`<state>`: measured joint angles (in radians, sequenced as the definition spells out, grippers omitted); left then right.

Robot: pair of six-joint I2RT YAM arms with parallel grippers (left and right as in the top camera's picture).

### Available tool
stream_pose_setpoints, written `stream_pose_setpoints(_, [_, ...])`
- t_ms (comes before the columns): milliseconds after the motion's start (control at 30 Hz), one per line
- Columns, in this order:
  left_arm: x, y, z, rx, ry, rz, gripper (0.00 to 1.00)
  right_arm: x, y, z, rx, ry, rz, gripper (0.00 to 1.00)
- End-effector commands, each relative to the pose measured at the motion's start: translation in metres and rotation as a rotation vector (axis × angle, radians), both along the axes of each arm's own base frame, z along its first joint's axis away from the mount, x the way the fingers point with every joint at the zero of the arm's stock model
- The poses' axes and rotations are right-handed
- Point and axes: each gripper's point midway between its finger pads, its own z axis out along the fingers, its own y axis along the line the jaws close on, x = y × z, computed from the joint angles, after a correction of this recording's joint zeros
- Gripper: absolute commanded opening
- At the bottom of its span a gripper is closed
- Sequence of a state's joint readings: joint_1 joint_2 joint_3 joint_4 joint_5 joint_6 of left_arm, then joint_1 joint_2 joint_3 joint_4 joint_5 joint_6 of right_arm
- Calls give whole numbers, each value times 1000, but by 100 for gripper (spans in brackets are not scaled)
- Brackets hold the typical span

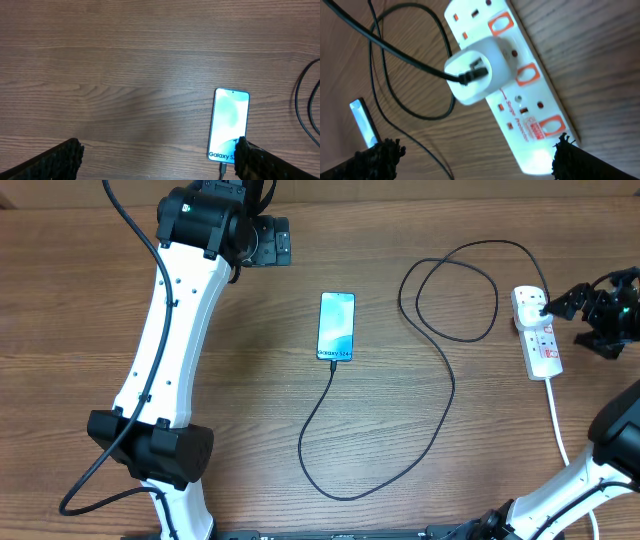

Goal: Plug charger to phone and switch on socket
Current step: 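Move the right gripper over the white power strip's switch, then press the orange switch beside the plugged charger with the right gripper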

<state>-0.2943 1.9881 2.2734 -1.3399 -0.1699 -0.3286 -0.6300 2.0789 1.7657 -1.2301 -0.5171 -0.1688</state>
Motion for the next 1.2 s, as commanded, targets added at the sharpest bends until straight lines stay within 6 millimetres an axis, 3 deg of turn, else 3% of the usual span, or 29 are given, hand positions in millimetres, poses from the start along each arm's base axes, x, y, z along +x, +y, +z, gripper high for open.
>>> stream_pose_setpoints(0, [1,3,-2,31,1,-10,100,10,-4,4,-25,-45,24,100])
stream_pose_setpoints(600, [1,3,-2,31,1,-10,100,26,-12,-2,-76,-101,34,100])
stream_pose_setpoints(867, [1,3,-2,31,1,-10,100,35,7,-27,-46,-64,78,100])
stream_pose_setpoints(1167, [1,3,-2,31,1,-10,100,47,23,-30,-53,-76,118,100])
